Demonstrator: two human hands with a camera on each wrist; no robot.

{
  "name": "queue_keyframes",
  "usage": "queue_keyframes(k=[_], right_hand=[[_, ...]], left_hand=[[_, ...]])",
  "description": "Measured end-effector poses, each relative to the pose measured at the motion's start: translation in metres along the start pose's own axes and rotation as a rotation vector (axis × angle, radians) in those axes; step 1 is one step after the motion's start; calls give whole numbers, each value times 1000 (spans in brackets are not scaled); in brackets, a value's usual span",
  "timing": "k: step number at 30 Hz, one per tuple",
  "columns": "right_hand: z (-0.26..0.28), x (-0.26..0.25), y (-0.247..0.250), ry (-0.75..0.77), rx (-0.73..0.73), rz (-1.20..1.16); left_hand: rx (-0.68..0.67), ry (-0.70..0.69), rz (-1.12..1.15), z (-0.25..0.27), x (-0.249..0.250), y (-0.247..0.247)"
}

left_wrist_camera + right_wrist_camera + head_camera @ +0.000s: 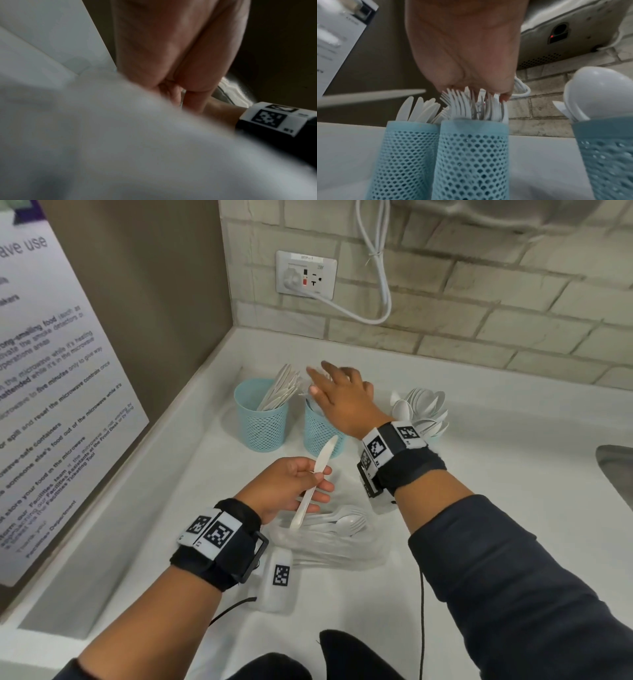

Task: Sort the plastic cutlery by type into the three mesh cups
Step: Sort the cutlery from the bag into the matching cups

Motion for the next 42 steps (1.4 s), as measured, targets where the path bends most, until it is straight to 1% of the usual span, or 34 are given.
queue_keyframes(k=[1, 2, 4, 6, 8, 9, 10, 11, 12, 14, 15, 17, 18, 19, 20, 21, 23, 25, 26, 28, 30, 31, 33, 35, 37, 39, 42], right_hand=[[2, 2, -2, -7, -64, -11], [3, 3, -1, -22, -97, -39], [4, 5, 6, -51, -100, -109], [5, 7, 16, -76, -9, -180], [8, 9, 25, -74, 129, -260], [12, 8, 29, -78, 170, -286], [16, 7, 33, -88, 174, -285], [21, 7, 36, -97, 142, -261], [25, 7, 38, -102, 78, -226], [33, 5, 41, -86, -94, -194], [36, 3, 41, -64, -169, -217], [40, -1, 41, -26, -247, -306], [40, -2, 41, -21, -245, -339], [39, -3, 43, -28, -214, -361], [37, -4, 46, -50, -152, -389], [33, -4, 50, -84, -59, -429], [24, -3, 62, -157, 193, -545], [14, -4, 72, -195, 432, -673], [9, -6, 75, -203, 514, -739], [0, -17, 75, -192, 627, -830], [-7, -30, 68, -155, 686, -816], [-9, -37, 62, -134, 686, -785], [-14, -48, 47, -78, 656, -693], [-20, -54, 29, -35, 559, -553], [-24, -59, 11, -6, 441, -366], [-25, -62, -5, 50, 353, -178], [-24, -63, -17, 87, 212, -40]], left_hand=[[-2, -1, 4, 0, 0, 0], [-2, -4, 8, 0, 0, -1], [0, -12, 11, 0, 0, -1], [6, -20, 19, 0, 0, -1], [15, -34, 28, -1, 1, -3], [21, -46, 28, -2, 2, -5], [29, -61, 27, -3, 4, -6], [39, -76, 27, -4, 6, -8], [46, -91, 29, -5, 7, -9], [55, -119, 35, -7, 10, -13], [58, -130, 40, -7, 11, -14], [66, -148, 53, -7, 12, -17], [73, -156, 56, -7, 12, -18], [84, -162, 61, -7, 12, -19], [95, -166, 64, -7, 11, -18], [102, -164, 67, -6, 10, -18], [102, -131, 21, -5, 7, -14], [91, -50, -109, -5, 3, -11], [83, -8, -191, -5, 1, -9], [65, 36, -381, -6, -4, -6], [49, 29, -651, -5, -8, -5], [40, 28, -784, -4, -9, -6], [-3, 35, -965, 0, -12, -9], [-48, 38, -1070, 0, -16, -11], [-59, 31, -1118, -1, -20, -13], [-35, 17, -1127, -2, -25, -14], [1, 24, -1169, -3, -27, -16]])
Point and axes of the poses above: each hand's wrist, its own z-axis away from the middle knuckle, its own y-axis out of the back of the hand, x = y × z, the point moved 1 cm from there along -z, towards the middle knuckle, and after that the axes turned 10 degrees about z, right-handed, at the moved point
